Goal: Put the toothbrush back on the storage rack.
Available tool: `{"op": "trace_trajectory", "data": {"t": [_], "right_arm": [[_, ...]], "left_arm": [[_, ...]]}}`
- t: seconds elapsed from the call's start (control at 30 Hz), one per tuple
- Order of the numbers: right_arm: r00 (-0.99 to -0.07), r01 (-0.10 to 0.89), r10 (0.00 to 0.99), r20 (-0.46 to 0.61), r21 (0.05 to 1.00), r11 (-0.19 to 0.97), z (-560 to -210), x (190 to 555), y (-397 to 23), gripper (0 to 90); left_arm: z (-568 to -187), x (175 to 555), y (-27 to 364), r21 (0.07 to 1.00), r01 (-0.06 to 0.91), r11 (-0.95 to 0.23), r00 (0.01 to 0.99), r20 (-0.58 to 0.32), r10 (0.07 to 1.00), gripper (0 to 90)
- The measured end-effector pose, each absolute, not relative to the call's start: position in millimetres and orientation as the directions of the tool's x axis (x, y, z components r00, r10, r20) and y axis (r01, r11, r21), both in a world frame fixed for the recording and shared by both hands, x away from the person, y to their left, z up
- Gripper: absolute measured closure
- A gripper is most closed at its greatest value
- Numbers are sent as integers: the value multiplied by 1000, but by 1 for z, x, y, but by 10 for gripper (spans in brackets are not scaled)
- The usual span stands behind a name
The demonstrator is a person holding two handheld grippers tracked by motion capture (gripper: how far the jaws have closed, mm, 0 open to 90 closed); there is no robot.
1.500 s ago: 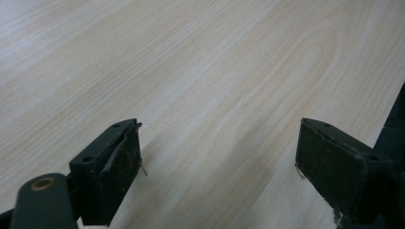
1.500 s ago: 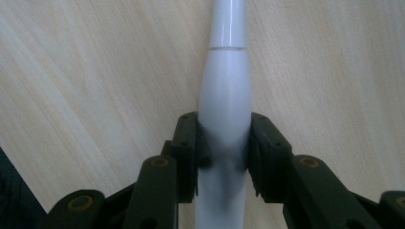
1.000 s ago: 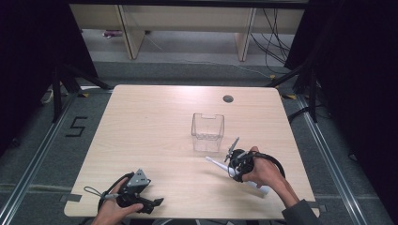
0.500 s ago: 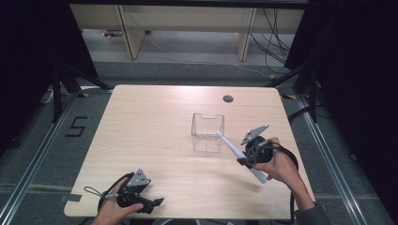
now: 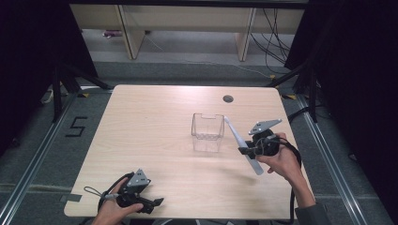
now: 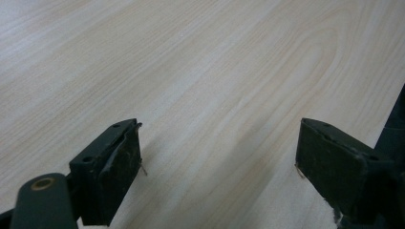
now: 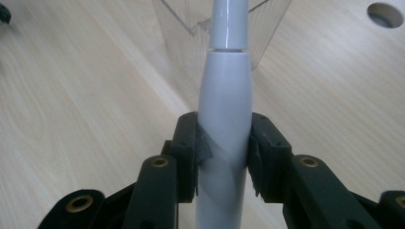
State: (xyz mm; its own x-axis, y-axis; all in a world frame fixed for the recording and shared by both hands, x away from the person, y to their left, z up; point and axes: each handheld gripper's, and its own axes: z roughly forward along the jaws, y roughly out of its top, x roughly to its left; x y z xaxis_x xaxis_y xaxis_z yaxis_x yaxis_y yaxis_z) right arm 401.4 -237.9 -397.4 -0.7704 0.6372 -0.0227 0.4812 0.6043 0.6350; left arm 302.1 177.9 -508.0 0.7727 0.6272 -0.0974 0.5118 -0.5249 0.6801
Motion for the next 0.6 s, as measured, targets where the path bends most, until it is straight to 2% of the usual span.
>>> {"op": "trace_trajectory", "data": {"t": [0.03,0.07,0.2,0.6], "right_arm": [[-770,481,637,-23,635,604,-397,401,-238,667],[-733,531,680,7,631,566,-395,398,-236,667],[-750,481,661,-18,671,564,-390,407,-240,667],[-727,486,686,8,713,506,-377,418,-238,667]], "left_arm": [[-508,302,178,680,512,-525,773,-97,627,148],[-508,302,178,680,511,-525,773,-97,627,148],[-508,302,178,679,515,-523,772,-104,627,148],[-508,302,178,680,512,-525,773,-97,627,149]]}}
